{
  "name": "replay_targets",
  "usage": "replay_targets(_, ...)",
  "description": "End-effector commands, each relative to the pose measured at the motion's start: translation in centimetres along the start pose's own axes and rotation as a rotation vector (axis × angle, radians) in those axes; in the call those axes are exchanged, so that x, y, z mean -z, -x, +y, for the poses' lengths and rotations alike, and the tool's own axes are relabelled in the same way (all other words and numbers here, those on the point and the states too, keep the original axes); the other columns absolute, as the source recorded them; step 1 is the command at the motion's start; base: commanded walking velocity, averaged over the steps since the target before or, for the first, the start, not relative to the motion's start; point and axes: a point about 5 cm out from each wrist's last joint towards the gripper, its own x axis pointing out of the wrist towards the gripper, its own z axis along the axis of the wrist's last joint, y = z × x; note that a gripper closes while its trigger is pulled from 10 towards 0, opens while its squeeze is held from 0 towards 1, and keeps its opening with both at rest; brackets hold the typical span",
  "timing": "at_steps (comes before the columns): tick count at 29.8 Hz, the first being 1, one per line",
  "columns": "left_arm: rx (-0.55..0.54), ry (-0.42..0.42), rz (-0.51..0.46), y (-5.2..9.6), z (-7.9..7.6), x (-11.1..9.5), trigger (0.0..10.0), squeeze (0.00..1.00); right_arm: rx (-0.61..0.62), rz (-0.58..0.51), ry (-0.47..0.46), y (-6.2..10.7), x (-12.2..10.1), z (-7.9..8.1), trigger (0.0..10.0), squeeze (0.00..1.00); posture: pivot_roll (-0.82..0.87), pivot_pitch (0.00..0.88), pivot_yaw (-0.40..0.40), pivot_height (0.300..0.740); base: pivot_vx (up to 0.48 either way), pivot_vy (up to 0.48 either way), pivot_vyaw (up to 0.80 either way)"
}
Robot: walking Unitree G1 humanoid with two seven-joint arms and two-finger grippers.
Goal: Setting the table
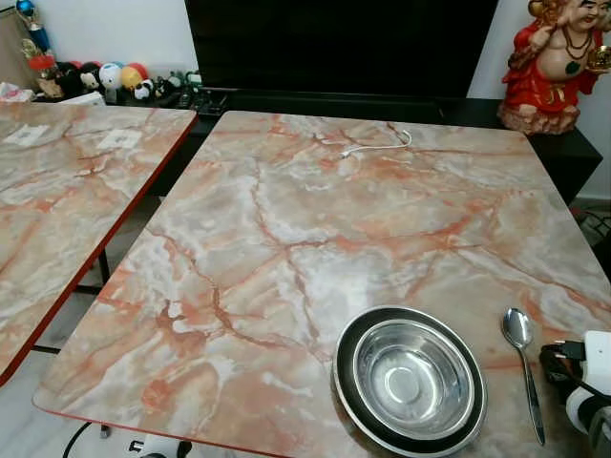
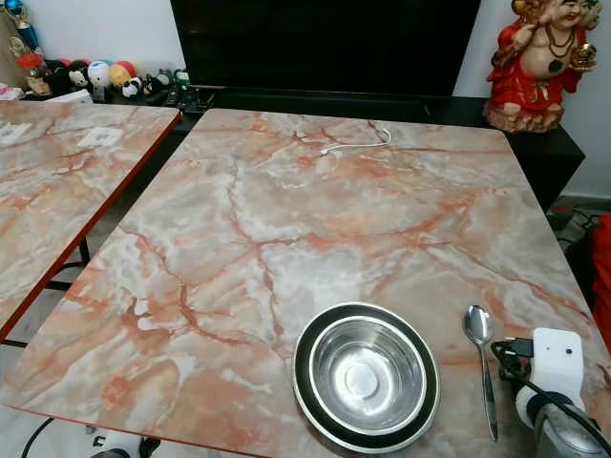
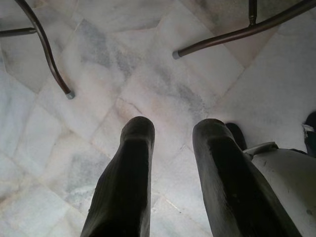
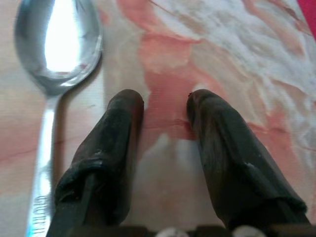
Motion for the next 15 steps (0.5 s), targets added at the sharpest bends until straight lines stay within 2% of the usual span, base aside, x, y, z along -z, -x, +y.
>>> replay_targets(1, 0.009, -0.008, 0.02, 0.1, 0.0, 0.4, 10.0, 0.0, -0.045, 0.006, -0.009, -0.1, 0.0, 1.1, 10.0, 0.0, -0.02, 0.024, 0.006, 0.74, 0.0, 0.0, 0.0)
replay_targets(8, 0.004, -0.004, 0.023, 0.1, 0.2, 0.4, 10.0, 0.0, -0.091, 0.004, -0.024, 0.0, -0.1, 2.7, 10.0, 0.0, -0.02, 0.028, 0.003, 0.74, 0.0, 0.0, 0.0)
replay_targets(15, 0.006, -0.005, 0.022, 0.1, 0.1, 0.4, 10.0, 0.0, -0.1, 0.008, -0.022, 0.2, -0.1, 3.4, 10.0, 0.0, -0.02, 0.03, 0.004, 0.74, 0.0, 0.0, 0.0)
